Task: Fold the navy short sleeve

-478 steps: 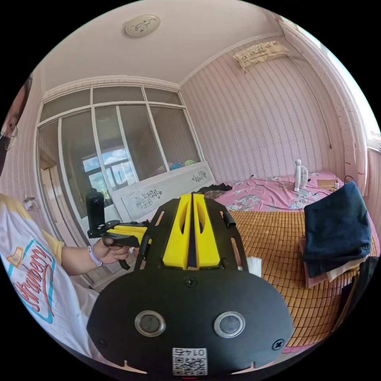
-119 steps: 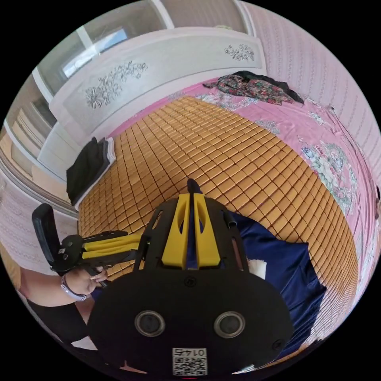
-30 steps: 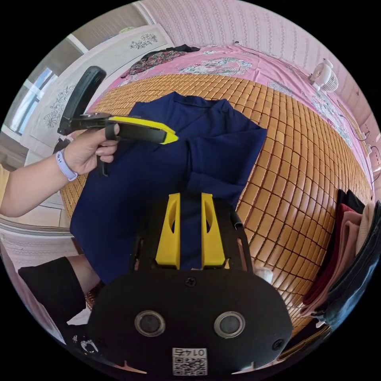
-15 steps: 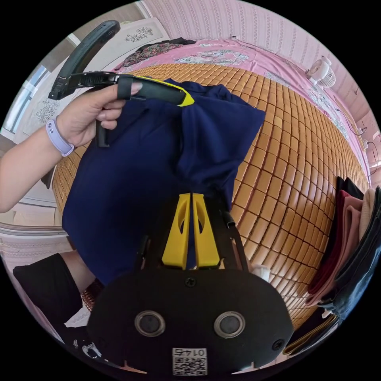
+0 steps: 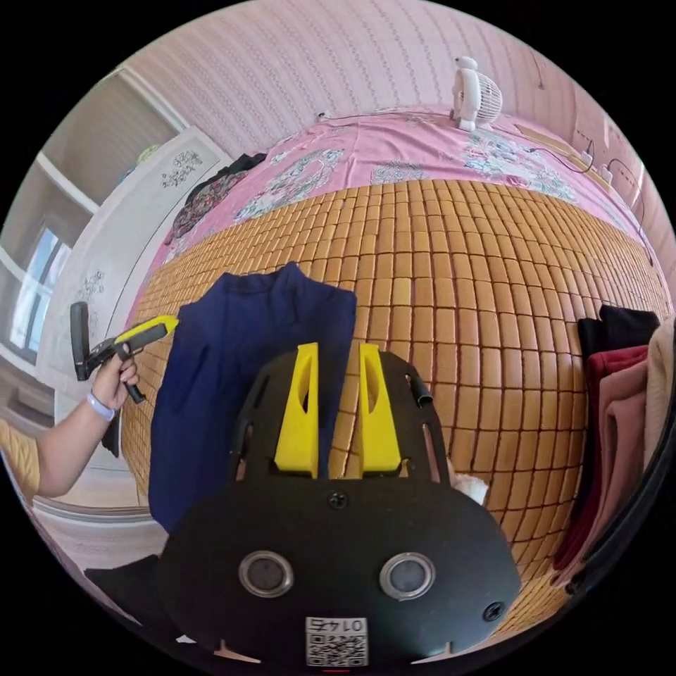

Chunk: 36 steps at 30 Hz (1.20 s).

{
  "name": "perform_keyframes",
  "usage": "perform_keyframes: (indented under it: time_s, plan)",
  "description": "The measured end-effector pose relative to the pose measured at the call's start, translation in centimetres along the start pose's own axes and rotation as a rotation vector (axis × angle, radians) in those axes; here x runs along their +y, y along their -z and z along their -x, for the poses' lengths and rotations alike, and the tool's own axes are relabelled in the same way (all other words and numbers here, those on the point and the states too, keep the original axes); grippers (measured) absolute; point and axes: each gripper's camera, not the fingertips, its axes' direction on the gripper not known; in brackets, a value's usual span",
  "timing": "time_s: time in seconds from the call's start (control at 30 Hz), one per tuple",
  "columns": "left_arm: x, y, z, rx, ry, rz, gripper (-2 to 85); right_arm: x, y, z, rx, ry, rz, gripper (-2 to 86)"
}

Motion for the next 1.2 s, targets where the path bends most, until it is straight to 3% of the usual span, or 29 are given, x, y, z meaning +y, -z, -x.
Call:
perform_keyframes:
  time_s: [0.1, 0.2, 0.3, 0.4, 0.67, 0.87, 1.07, 1.2]
  plan:
    - [0.0, -0.6, 3.0, -0.064, 0.029, 0.021, 9.3, -2.2, -2.1, 0.0, 0.024, 0.04, 0.041, 7.6]
    - [-0.3, -2.6, 5.1, 0.019, 0.102, 0.092, 9.9, -3.8, -2.5, 0.3, 0.03, 0.071, 0.073, 1.8]
    - [-0.7, -3.2, 5.7, 0.088, 0.087, 0.102, 4.2, -5.0, -2.4, 0.5, 0.032, 0.095, 0.102, 0.3]
    - [-1.5, -3.7, 5.7, 0.039, 0.049, 0.15, 0.6, -6.6, -1.5, 0.3, 0.032, 0.098, 0.083, -0.2]
    - [-3.4, 0.2, 7.7, 0.183, 0.12, -0.083, -0.8, -10.8, 3.4, -0.3, -0.006, 0.099, -0.068, -0.4]
    - [-0.4, 5.4, 7.2, 0.26, -0.024, -0.226, -0.7, -8.9, 8.6, 1.7, -0.094, 0.225, -0.136, -0.3]
    - [10.8, 8.5, 6.4, 0.472, -0.066, -0.126, 0.0, 1.3, 11.4, 3.0, -0.222, 0.294, 0.063, 0.3]
    - [22.0, 4.9, 6.1, 0.509, 0.217, 0.135, 2.3, 11.3, 7.0, 1.4, -0.189, 0.106, 0.331, 1.4]
